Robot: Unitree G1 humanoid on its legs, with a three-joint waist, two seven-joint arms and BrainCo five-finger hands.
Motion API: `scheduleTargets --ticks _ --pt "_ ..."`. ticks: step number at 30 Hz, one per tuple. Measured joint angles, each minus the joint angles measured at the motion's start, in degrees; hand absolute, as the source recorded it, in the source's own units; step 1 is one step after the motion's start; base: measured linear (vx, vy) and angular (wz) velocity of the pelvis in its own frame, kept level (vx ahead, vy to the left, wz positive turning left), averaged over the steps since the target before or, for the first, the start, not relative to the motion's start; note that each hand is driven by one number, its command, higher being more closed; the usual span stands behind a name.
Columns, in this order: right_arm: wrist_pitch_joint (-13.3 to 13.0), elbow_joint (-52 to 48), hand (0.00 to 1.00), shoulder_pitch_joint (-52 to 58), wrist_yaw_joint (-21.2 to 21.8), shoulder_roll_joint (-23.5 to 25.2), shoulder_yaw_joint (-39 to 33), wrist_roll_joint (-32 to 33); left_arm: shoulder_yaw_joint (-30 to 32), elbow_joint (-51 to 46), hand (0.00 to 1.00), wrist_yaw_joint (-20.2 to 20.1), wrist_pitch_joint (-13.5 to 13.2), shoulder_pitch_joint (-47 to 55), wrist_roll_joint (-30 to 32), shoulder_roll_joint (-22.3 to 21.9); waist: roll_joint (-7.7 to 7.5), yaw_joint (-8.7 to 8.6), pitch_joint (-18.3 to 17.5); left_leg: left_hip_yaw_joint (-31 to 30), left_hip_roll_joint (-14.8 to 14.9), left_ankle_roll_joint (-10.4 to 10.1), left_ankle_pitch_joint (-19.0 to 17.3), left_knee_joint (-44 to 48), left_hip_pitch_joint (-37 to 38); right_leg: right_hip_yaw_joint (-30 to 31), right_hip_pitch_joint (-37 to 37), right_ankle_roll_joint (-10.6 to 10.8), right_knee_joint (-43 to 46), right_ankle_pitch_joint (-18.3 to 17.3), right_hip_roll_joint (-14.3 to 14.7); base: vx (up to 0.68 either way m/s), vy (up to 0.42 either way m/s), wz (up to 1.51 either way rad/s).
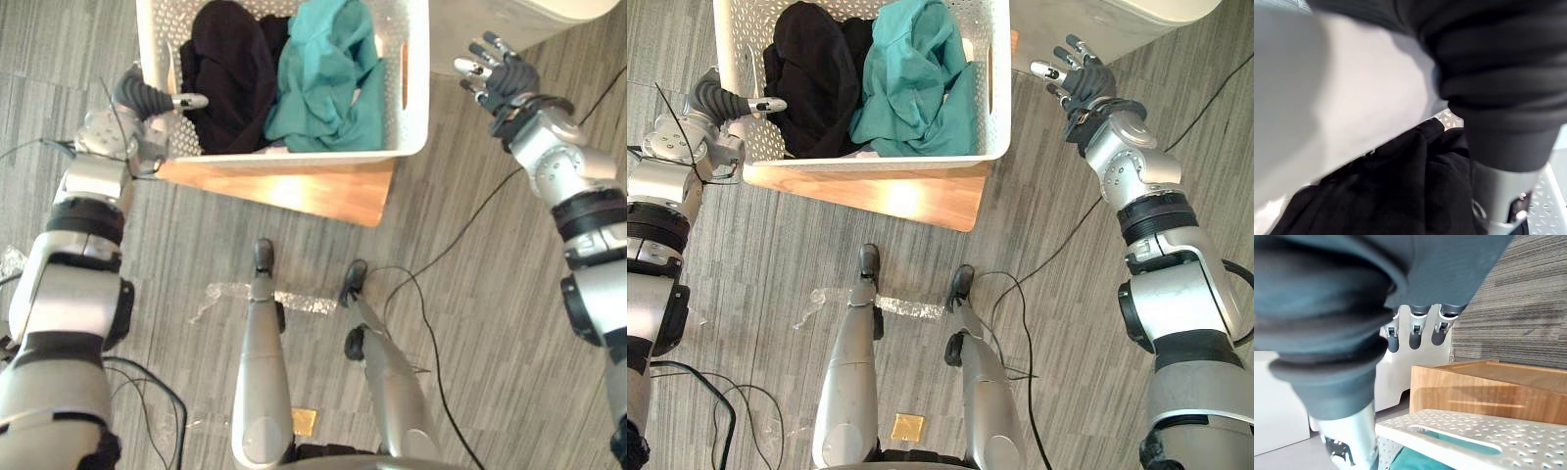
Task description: Pick up the laundry basket with both hands and put the clothes into the washing machine.
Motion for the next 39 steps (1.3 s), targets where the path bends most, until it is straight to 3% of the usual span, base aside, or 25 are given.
scheduleTargets --ticks 8,13,17,27,28,35,39 --pt "-0.52 -0.4 0.0 -2.32 -0.03 0.29 0.3 0.97 -1.17 -2.53 0.0 -1.06 -1.07 -2.15 -1.65 -0.02 -0.04 1.1 -0.02 0.06 0.3 0.55 -0.24 4.2 -4.63 -0.55 -2.13 -1.49 -0.53 1.56 -0.05 0.0 -0.008 -0.02" --pt "-0.42 -0.98 0.0 -2.52 0.1 3.16 2.57 0.2 -2.72 -3.52 0.0 -1.1 -0.91 -3.56 -2.26 -0.02 -0.04 1.43 -0.02 -0.13 0.08 0.82 -0.41 4.92 -6.04 -0.74 -3.1 -1.51 -0.47 1.61 -0.23 0.0 0.0 0.0" --pt "-0.02 1.87 0.0 -2.95 0.94 6.64 4.02 -3.79 -3.21 -3.55 0.0 -1.13 -0.95 -4.55 -2.4 -0.1 -0.04 1.4 -0.02 -0.45 -0.11 0.82 -0.4 4.9 -6.63 -1.18 -3.46 -1.54 -0.47 1.65 -0.33 0.03 -0.019 0.03" --pt "0.05 13.09 0.0 -9.3 4.89 9.54 7.61 -19.63 -1.97 -0.92 0.0 -0.94 -0.63 -6.57 -2.13 -2.56 -0.04 1.29 -0.03 -0.77 -0.27 0.42 -0.03 3.48 -6.27 -1.83 -3.5 -1.58 -0.55 1.64 -0.32 0.05 -0.027 0.03" --pt "0.02 14.23 1.0 -9.83 4.9 9.77 7.59 -20.64 -1.43 -0.45 1.0 -0.76 -0.41 -7.11 -1.72 -3.13 -0.04 1.26 -0.03 -0.84 -0.3 0.39 0.11 2.93 -6.23 -2.04 -3.47 -1.63 -0.59 1.61 -0.34 0.04 -0.021 0.09" --pt "-0.26 17.15 1.0 -10.86 3.11 10.21 7.21 -22.23 2.17 -0.23 1.0 1.78 0.07 -7.44 0.87 -5.67 -0.03 0.92 -0.05 -1.43 -1.14 0.45 1.58 0.35 -5.34 -3.25 -2.84 -2.06 -1.68 1.6 -0.76 0.05 -0.021 0.11" --pt "-1.23 16.52 1.0 -10.11 1.88 10.11 5.73 -27.52 4.06 -0.7 1.0 3.5 0.6 -7.16 4.61 -6.4 -0.01 1.0 -0.06 -1.16 -1.52 0.37 1.99 -0.05 -4.77 -3.08 -2.68 -2.47 -1.68 2.26 -1.16 0.06 -0.011 0.0"
